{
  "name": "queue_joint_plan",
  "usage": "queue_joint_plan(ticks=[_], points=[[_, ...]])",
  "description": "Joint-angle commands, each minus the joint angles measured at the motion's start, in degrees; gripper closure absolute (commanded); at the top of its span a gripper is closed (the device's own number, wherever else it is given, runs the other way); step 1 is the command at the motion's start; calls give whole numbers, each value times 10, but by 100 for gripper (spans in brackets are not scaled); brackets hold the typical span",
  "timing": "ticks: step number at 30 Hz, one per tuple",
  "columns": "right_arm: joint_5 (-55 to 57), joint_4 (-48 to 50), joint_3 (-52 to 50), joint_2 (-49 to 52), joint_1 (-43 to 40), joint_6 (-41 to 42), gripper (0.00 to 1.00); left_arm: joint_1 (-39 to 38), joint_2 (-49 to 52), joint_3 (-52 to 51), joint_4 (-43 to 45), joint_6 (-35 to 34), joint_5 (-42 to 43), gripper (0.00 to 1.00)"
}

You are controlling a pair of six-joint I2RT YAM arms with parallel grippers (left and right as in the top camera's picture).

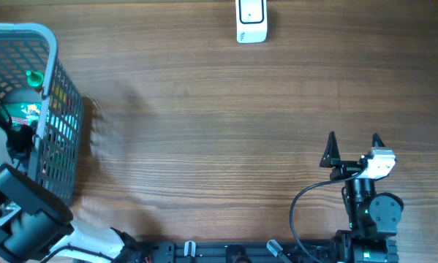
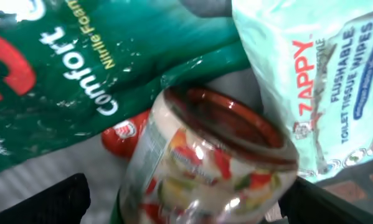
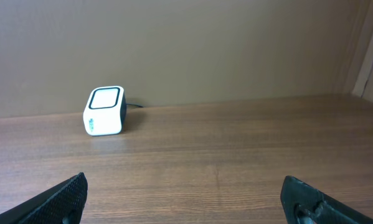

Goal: Scan the item barcode
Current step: 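Reach the left gripper into the basket toward the green-lidded jar, then lift the green-lidded jar out and place it on the table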

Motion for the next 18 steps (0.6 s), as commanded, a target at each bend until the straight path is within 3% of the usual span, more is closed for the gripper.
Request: queue_joint_plan(ticks=[1, 6, 14, 18], points=[[-8, 2, 0, -2, -1, 11, 0, -2, 16, -25, 30, 15, 2, 0], [-8, 2, 0, -2, -1, 10, 0, -2, 43, -32, 55, 15, 1, 2], [-8, 2, 0, -2, -1, 10, 0, -1, 42, -25, 57, 15, 2, 39], [-8, 2, 0, -2, -1, 11, 0, -1, 29, 56, -13, 15, 2, 38]])
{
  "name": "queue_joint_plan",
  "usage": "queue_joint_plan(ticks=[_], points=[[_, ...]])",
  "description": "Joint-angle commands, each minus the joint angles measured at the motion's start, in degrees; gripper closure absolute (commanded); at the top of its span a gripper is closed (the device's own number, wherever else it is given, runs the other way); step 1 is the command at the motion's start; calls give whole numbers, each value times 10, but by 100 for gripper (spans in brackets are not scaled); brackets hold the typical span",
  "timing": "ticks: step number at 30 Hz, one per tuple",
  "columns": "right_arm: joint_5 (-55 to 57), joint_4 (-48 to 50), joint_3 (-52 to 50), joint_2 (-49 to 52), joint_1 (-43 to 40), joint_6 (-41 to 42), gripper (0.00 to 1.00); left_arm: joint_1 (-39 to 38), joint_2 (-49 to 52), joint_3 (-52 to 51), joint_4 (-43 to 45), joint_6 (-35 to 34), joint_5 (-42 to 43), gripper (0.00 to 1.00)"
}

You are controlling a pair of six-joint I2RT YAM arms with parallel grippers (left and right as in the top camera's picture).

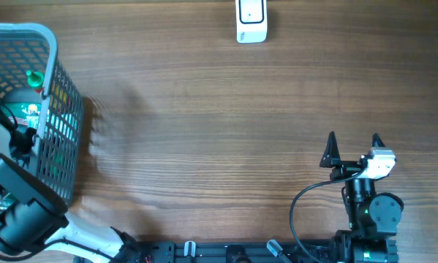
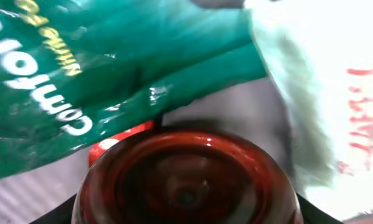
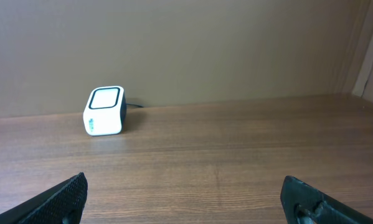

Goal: Scan the item barcode
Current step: 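Lift the green-lidded jar out and place it on the table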

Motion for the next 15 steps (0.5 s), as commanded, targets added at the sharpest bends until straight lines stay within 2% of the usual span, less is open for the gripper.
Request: queue_joint_plan(ticks=[1, 7, 13, 15], points=[[-8, 2, 0, -2, -1, 11, 0, -2, -11, 94, -58, 3, 1, 38], [-8, 2, 0, -2, -1, 10, 0, -2, -26, 314, -210, 3, 20, 37], [-8, 2, 0, -2, -1, 10, 0, -2, -100, 459, -269, 3, 144, 36], [-8, 2, 0, -2, -1, 10, 0, -2, -145, 475, -259, 3, 225, 35]])
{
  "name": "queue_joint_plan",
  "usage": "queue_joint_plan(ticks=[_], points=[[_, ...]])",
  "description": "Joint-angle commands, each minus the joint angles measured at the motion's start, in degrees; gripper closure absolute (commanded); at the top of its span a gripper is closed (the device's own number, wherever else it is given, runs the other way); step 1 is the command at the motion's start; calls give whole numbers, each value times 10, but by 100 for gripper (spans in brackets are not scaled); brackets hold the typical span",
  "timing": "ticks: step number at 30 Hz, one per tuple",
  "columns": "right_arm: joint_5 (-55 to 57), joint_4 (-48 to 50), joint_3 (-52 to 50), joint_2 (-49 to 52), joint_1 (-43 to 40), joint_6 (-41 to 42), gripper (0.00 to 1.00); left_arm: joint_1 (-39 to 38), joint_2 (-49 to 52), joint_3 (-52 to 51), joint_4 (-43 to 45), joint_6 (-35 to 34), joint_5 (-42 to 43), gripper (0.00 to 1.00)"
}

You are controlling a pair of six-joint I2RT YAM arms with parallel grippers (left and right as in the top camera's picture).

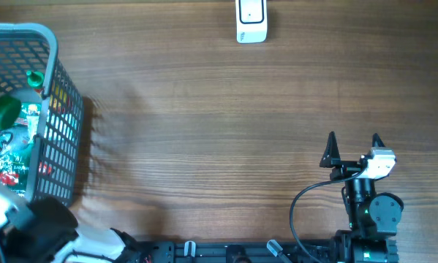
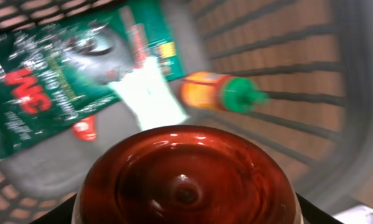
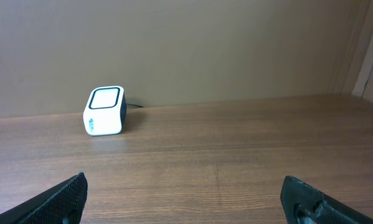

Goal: Scan the item barcode
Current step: 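Lift the green-lidded jar out and place it on the table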

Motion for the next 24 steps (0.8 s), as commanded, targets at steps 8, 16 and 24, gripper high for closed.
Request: queue_joint_plan(ticks=[8, 16, 24], points=[[-8, 2, 0, -2, -1, 10, 0, -238, -143, 26, 10, 3, 198, 37], [-8, 2, 0, -2, -1, 10, 0, -607, -85, -162, 97, -2, 33, 37], [-8, 2, 0, -2, -1, 10, 0, -746, 48, -320, 335, -78, 23, 35]])
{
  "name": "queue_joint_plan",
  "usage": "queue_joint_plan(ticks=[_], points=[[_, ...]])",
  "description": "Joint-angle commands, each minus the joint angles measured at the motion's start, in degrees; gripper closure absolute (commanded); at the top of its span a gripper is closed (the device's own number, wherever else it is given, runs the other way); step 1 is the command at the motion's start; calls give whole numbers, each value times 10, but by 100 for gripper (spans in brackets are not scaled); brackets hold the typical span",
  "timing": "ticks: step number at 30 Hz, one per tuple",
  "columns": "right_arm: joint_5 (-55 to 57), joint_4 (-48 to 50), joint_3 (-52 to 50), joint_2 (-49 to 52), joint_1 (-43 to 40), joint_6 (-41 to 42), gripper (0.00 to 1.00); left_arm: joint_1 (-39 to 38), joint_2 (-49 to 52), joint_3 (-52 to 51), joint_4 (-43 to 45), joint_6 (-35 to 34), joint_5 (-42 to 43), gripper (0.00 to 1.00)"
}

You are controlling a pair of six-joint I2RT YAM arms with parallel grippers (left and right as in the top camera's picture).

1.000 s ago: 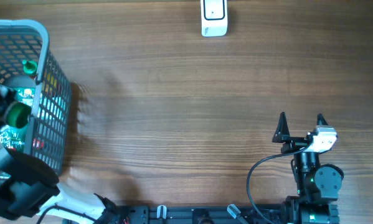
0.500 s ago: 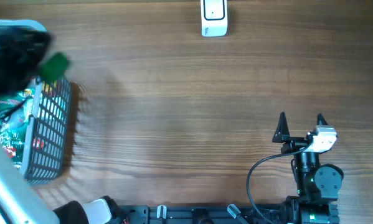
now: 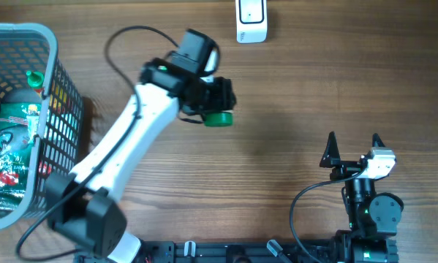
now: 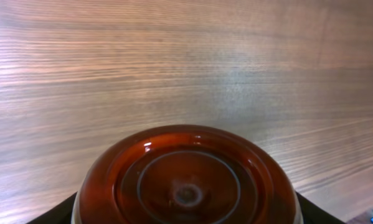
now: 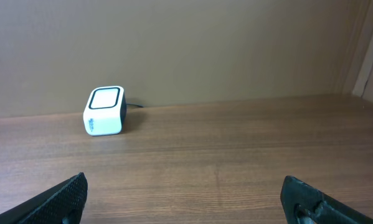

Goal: Scan the item barcode
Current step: 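Lift the green-lidded jar out and place it on the table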

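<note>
My left gripper [image 3: 216, 107] is shut on a glass jar [image 3: 219, 118] and holds it over the middle of the table; from overhead the jar shows a green round end. In the left wrist view the jar's dark red round end [image 4: 186, 180] fills the bottom of the frame, with bare wood beyond it. The white barcode scanner [image 3: 251, 20] stands at the far edge, a little right of the jar, and also shows as the scanner [image 5: 104, 111] in the right wrist view. My right gripper [image 5: 186, 194] stands open near the front right, gripper [image 3: 354, 140] empty.
A grey mesh basket [image 3: 55, 45] stands at the far left with a green packet [image 3: 10, 150] and a green-capped bottle [image 3: 34, 77] in it. A black cable [image 3: 306, 196] loops by the right arm's base.
My left arm was at the basket with the jar lifted above its contents; now it reaches out over the middle of the table with the jar, near the scanner. The right arm has not moved.
My left gripper was open inside the basket, over the jar lying among packets. Then the jar's end filled its view, between the fingers. Then the jar was held above the basket's contents, and now it is out over the table.
</note>
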Motion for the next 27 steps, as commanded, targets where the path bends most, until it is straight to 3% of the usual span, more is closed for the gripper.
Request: queue_joint_plan(ticks=[1, 3, 7, 18, 22, 23, 27], points=[[-8, 2, 0, -2, -1, 10, 0, -56, 71, -7, 56, -46, -3, 34], [-8, 2, 0, -2, -1, 10, 0, -87, 119, -7, 78, -46, -19, 34], [-8, 2, 0, -2, -1, 10, 0, -122, 185, -8, 78, -46, -129, 34], [-8, 2, 0, -2, -1, 10, 0, -136, 240, -8, 120, -52, -129, 28], [-8, 2, 0, -2, -1, 10, 0, -137, 240, -8, 143, -52, -129, 16], [-8, 2, 0, -2, -1, 10, 0, -136, 240, -8, 143, -52, -129, 0], [-8, 2, 0, -2, -1, 10, 0, -136, 231, -6, 135, -53, -127, 0]])
